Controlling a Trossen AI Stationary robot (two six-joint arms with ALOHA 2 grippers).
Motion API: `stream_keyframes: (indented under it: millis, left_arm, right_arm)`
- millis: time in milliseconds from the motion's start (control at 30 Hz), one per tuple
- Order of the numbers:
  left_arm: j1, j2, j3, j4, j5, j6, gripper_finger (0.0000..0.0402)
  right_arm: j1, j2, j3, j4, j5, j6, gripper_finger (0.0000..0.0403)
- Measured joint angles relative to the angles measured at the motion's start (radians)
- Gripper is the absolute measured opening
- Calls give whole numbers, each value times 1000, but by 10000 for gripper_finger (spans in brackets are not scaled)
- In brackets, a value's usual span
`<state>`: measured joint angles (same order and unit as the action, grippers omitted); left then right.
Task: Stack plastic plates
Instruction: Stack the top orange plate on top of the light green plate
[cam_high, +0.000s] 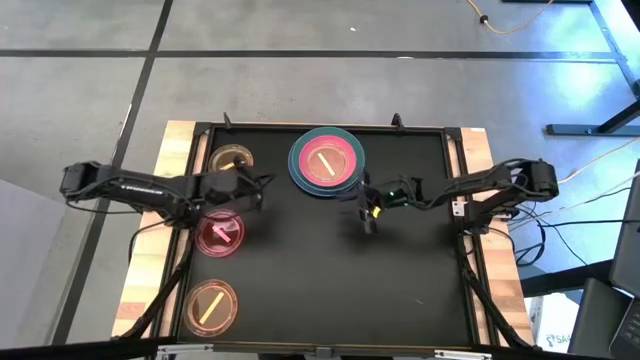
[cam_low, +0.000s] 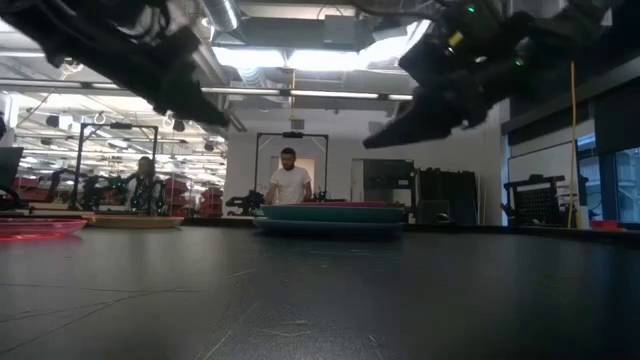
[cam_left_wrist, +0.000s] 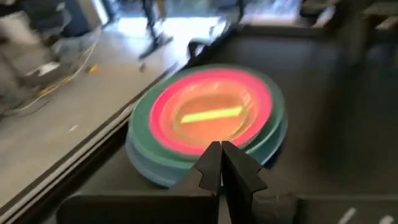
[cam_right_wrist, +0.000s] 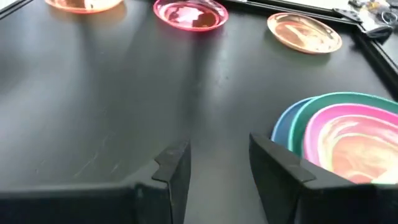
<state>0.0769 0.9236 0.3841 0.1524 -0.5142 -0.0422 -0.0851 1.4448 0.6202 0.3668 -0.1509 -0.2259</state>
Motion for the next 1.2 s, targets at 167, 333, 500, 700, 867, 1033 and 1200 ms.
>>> stream_keyframes:
  millis: [167,333,500,700,867,1033,1200]
  left_arm:
    - [40,121,48,-62,56,-1,6]
    - [43,187,50,-51,103,-20,6]
    - [87,194,51,-131,86,-169,39]
    - [181,194,51,-335,140,-308,120]
    - [221,199,109,-516,139,-339,151]
    - [274,286,257,-762,130,-367,147]
    - [355,431,364,-901,107,-327,145]
  right_arm:
    - [46,0,-76,53,0,-15,152]
    - [111,0,-99,49,0,-23,152]
    - [168,0,-99,97,20,-37,152]
    - [184,0,-99,148,63,-42,152]
    - [183,0,-99,146,80,-42,152]
    - [183,0,-99,123,108,-42,152]
    - [183,0,-99,103,109,-42,152]
